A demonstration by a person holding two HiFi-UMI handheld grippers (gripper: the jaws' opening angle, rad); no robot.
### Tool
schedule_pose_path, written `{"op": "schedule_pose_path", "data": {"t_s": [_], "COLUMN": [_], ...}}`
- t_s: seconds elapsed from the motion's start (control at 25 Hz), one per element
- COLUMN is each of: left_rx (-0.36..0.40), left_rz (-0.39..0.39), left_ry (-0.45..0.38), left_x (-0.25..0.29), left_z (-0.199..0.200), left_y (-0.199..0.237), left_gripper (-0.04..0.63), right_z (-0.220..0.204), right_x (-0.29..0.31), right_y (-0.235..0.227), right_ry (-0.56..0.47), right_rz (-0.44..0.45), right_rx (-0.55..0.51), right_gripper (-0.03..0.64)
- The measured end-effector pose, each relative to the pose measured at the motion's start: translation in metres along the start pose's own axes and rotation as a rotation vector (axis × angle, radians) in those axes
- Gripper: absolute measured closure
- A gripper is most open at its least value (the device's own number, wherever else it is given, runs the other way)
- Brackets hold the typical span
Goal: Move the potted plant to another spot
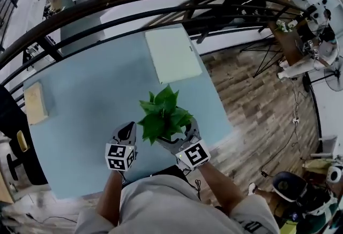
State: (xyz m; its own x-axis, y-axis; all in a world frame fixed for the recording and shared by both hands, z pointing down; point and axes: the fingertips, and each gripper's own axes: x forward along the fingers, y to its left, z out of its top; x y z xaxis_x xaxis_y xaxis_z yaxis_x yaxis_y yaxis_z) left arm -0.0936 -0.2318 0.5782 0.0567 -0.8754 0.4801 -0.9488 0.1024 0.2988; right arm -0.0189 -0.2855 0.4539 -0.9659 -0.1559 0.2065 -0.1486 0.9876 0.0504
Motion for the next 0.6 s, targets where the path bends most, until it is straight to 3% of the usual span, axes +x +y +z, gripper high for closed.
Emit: {"op": "schedule_pose_path", "data": {"t_s": [0.28, 0.6], "left_rx": [-0.115, -0.177], "left_rz": [0.209, 0.348], "left_ry": [-0.031, -0.029], "left_x": [0.004, 0.019], "left_z": [-0.032, -0.047], "left_y": [-0.016, -0.027], "left_gripper": [0.584, 0.584], "right_z": [-0.037, -0.069], "right_x": [-0.001, 0.000], "right_y": [-0.019, -0.036], "right_ry": [0.007, 0.030], "right_rz": [0.226, 0.396], "right_rx": [-0.011, -0.051], "right_gripper": [0.095, 0.095]}}
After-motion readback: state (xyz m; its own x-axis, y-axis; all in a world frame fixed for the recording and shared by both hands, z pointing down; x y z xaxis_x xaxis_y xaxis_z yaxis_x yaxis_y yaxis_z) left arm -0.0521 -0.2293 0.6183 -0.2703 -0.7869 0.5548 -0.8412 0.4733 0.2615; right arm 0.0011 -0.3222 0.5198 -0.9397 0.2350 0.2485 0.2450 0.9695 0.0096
